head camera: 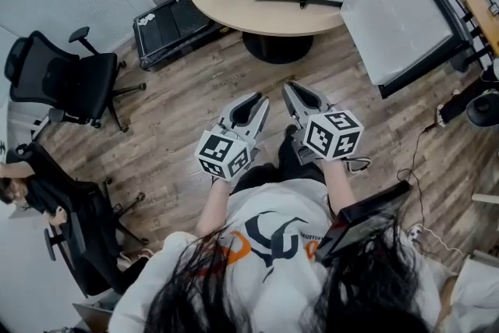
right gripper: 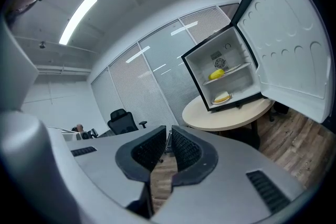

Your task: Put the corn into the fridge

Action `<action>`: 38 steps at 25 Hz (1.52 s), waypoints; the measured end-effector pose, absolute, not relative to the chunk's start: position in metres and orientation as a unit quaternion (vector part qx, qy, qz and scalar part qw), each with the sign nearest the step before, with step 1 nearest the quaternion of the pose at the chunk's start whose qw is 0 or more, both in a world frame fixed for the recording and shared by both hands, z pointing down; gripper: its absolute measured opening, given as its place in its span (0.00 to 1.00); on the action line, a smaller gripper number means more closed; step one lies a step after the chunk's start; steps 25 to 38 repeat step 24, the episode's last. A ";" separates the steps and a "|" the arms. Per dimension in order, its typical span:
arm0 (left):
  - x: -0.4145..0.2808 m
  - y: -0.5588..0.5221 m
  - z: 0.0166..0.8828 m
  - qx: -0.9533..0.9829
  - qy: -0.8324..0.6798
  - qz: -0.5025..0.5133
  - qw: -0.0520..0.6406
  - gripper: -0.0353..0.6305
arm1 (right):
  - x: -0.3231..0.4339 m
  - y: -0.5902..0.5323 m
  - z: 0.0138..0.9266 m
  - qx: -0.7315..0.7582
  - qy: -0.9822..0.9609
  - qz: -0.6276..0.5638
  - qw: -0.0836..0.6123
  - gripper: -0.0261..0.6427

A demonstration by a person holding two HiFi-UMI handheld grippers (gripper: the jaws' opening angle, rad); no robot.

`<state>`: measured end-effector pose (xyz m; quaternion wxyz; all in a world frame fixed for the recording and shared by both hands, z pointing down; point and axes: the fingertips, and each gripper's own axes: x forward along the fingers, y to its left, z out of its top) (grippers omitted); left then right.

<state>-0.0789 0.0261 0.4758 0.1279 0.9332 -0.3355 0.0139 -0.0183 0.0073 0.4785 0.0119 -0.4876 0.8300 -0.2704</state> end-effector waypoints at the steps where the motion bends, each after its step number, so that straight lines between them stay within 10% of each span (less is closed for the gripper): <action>1: -0.078 0.027 0.476 0.934 -0.334 0.014 0.128 0.17 | -0.018 0.008 0.479 -0.488 0.830 -0.271 0.010 0.10; 38: -0.066 0.002 0.489 0.934 -0.327 0.012 0.142 0.17 | -0.001 -0.013 0.502 -0.497 0.816 -0.294 -0.001 0.10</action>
